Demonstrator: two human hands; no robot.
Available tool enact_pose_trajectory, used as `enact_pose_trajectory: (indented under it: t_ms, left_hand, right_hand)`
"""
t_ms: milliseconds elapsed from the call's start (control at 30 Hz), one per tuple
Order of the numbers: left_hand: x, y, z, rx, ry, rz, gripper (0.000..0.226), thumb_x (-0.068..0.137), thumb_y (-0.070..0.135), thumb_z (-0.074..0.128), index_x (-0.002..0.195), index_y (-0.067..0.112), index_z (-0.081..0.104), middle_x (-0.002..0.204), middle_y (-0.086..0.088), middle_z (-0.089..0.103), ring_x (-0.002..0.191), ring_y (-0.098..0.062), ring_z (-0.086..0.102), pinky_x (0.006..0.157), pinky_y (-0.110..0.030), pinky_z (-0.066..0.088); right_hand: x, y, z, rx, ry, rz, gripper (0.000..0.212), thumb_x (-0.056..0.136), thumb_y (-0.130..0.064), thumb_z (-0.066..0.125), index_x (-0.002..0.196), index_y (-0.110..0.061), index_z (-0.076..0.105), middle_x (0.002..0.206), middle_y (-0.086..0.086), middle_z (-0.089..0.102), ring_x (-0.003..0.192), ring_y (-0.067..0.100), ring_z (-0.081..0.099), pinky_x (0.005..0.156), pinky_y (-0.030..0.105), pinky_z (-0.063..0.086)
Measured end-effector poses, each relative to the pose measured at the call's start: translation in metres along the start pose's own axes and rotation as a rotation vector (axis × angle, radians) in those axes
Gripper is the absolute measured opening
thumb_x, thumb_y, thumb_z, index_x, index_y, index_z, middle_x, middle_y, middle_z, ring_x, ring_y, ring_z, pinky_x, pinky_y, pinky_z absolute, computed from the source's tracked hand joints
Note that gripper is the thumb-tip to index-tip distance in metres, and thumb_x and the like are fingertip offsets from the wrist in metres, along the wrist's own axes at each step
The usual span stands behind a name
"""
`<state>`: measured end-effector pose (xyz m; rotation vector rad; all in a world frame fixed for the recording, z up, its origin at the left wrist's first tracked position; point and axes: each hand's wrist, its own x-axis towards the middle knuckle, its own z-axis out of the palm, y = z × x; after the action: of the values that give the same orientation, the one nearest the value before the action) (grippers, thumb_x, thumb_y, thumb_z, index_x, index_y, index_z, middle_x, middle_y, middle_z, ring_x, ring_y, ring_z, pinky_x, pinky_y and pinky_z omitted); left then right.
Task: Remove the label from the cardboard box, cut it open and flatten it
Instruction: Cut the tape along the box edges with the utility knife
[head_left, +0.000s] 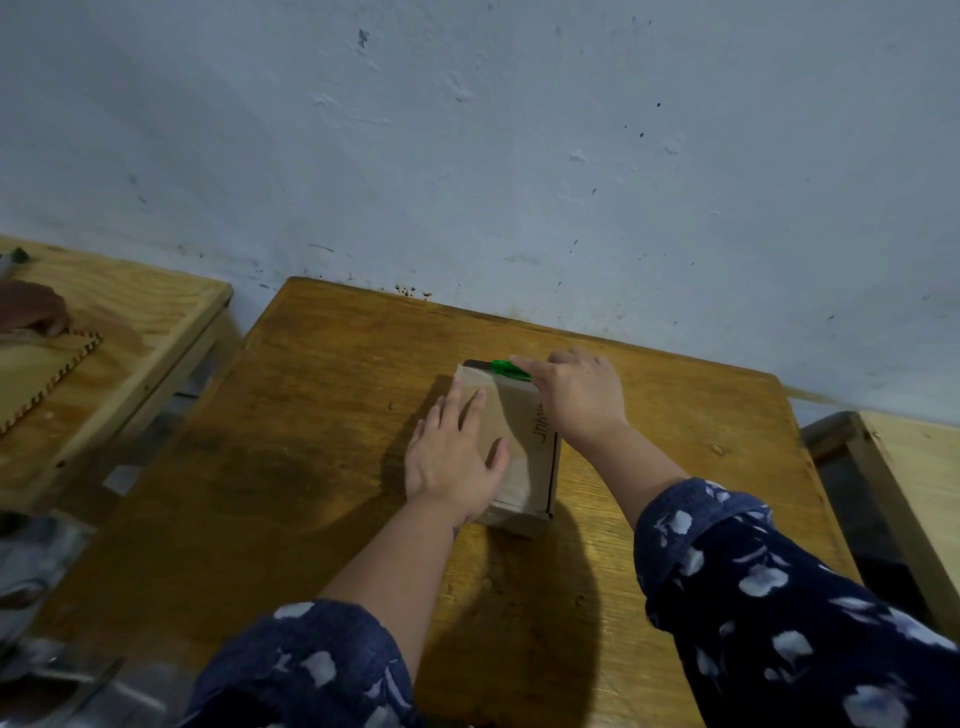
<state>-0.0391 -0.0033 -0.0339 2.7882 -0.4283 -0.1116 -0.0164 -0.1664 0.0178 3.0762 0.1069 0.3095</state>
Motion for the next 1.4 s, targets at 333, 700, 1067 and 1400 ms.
enact_pose_trajectory:
  t_ms: [333,700,1067,1400]
  left_hand:
    - [0.0,0.001,0.001,0.004,-0.001,-0.013,0.069,0.092,0.059,0.025,0.152,0.028,0.006,0.161,0.002,-0.007,0.145,-0.022,0.012,0.116,-0.04,0.019]
    - [0.0,0.001,0.001,-0.004,0.006,-0.006,0.07,0.092,0.059,0.026,0.152,0.028,0.008,0.161,0.002,-0.005,0.145,-0.022,0.012,0.116,-0.041,0.02]
    - [0.0,0.002,0.001,-0.006,-0.006,-0.01,0.07,0.092,0.059,0.026,0.152,0.028,0.007,0.161,0.002,-0.005,0.145,-0.022,0.011,0.117,-0.043,0.018]
    - [-0.001,0.004,0.001,0.007,0.0,-0.034,0.069,0.092,0.059,0.026,0.151,0.029,0.007,0.161,0.002,-0.005,0.146,-0.022,0.011,0.117,-0.044,0.017]
  right_hand:
    - [-0.004,0.003,-0.003,0.02,0.013,0.02,0.045,0.095,-0.017,0.047,0.135,-0.036,0.046,0.096,0.001,0.064,0.094,0.026,0.05,0.068,0.034,0.026]
    - [-0.002,-0.001,-0.001,0.048,0.027,0.023,0.042,0.096,-0.019,0.045,0.134,-0.036,0.048,0.095,0.001,0.065,0.093,0.027,0.051,0.068,0.033,0.026]
    - [-0.001,-0.004,-0.005,-0.008,-0.023,-0.006,0.046,0.095,-0.016,0.045,0.137,-0.036,0.043,0.102,0.003,0.064,0.099,0.027,0.05,0.072,0.037,0.031]
    - [-0.011,0.005,-0.009,-0.086,-0.045,-0.019,0.053,0.091,-0.012,0.043,0.139,-0.034,0.041,0.1,0.003,0.06,0.096,0.026,0.046,0.071,0.036,0.028]
